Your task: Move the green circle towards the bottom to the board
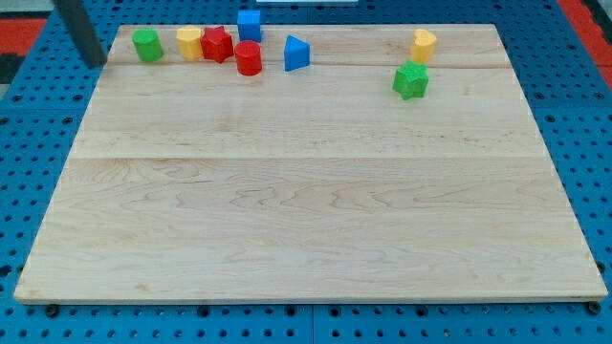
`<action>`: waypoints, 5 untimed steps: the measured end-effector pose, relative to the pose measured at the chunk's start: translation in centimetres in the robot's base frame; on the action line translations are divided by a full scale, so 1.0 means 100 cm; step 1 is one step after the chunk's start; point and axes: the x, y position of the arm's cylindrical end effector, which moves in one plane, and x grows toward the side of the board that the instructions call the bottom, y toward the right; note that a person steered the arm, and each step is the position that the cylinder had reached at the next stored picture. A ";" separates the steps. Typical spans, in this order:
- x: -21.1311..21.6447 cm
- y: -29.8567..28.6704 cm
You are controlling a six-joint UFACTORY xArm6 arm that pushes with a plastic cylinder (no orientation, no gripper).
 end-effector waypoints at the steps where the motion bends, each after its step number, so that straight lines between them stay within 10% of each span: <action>1: -0.051 0.003; 5: -0.032 0.039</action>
